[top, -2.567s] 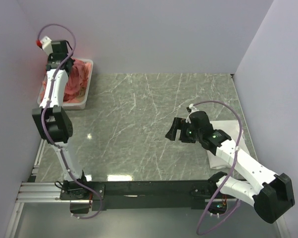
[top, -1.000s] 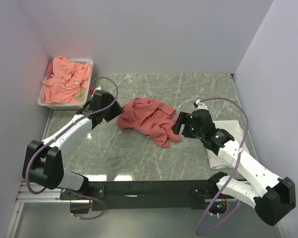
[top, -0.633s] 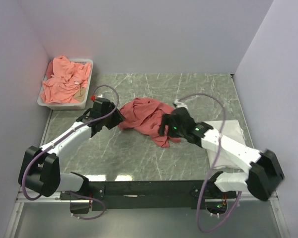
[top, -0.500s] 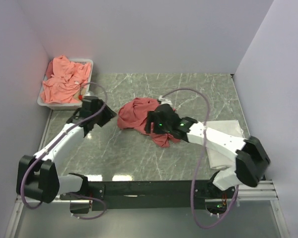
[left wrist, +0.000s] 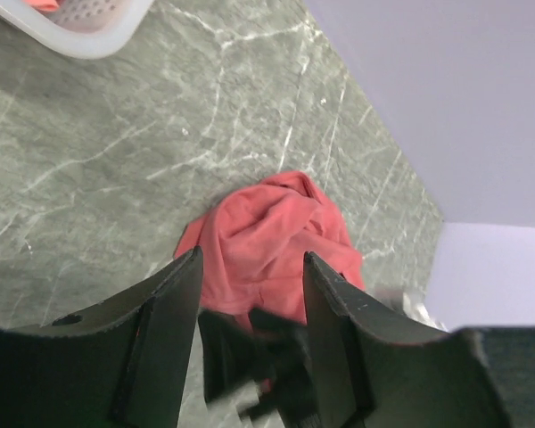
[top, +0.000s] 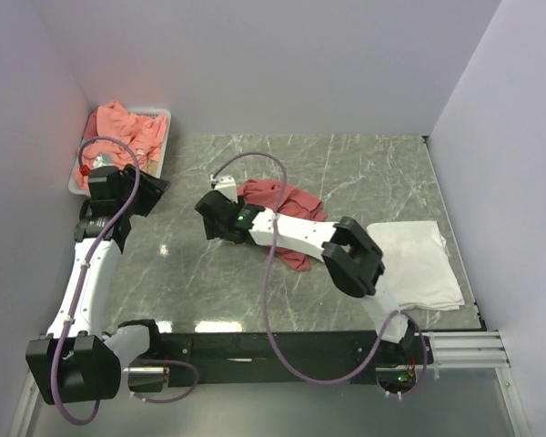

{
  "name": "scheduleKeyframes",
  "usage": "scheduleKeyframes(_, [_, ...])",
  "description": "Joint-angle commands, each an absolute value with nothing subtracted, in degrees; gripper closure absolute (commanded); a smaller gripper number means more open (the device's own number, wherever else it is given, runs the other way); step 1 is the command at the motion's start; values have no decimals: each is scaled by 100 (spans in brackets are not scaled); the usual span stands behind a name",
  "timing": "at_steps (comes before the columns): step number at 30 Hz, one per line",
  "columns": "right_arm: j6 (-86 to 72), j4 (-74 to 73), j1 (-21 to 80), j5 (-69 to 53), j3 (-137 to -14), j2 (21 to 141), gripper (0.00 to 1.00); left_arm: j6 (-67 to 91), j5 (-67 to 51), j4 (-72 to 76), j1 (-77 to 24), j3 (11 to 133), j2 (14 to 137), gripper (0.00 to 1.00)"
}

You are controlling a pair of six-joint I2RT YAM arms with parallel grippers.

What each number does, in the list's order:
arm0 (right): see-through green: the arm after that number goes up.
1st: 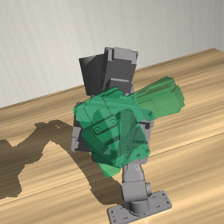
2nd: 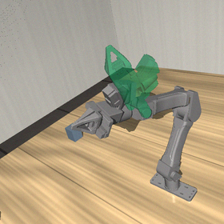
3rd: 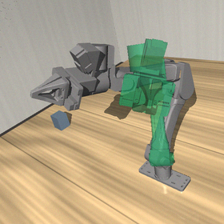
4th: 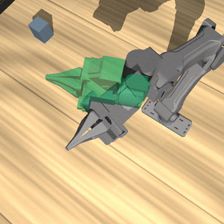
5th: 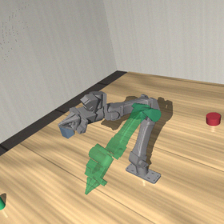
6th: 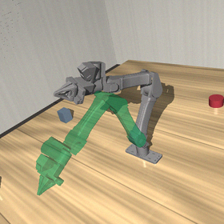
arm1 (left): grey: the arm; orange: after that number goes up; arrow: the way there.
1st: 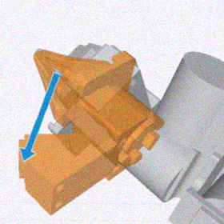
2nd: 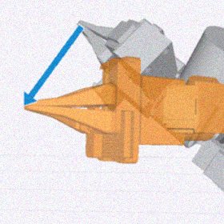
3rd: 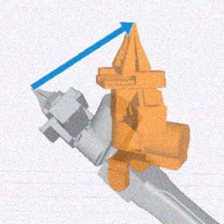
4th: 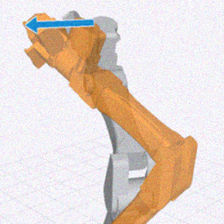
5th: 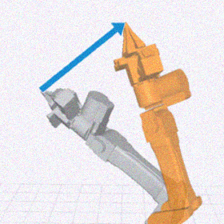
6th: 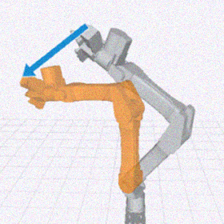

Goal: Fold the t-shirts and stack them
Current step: Flatten the tshirt out

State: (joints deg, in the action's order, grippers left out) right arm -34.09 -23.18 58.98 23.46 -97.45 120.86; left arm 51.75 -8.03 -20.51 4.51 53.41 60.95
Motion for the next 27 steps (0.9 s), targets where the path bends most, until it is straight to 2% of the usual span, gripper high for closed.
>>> scheduleKeyframes(1, [-3024,-3014,5819,3252,-10554,12514,27,4975,-1309,-2083,580,5572,6056,46])
scheduleKeyframes(4, [-2866,-3304,5783,3208,-11134,13007,27,4887,-1424,-2048,641,5563,6029,46])
scheduleKeyframes(9, [-2856,-3735,5739,3041,-11733,13579,39,4869,-1617,-1943,729,5476,6047,46])
scheduleKeyframes(12, [-2848,-3771,5687,3032,-11646,13518,59,4939,-1748,-1820,747,5353,6064,47])
scheduleKeyframes(13, [-2839,-3788,5652,2997,-11619,13404,78,4966,-1775,-1793,747,5318,6064,47])
scheduleKeyframes(15, [-2795,-3902,5511,2979,-11637,13246,99,4983,-1837,-1723,738,5248,6082,47])
scheduleKeyframes(18, [-2681,-4183,5283,3111,-11672,12649,100,5019,-1933,-1635,738,5151,6108,47])
scheduleKeyframes(23, [-2400,-4227,4844,2927,-11294,10883,100,5238,-2188,-1188,703,4835,6187,48])
scheduleKeyframes(27, [-2207,-4403,4536,2962,-11276,9995,100,5387,-2048,-915,291,4518,6337,50])
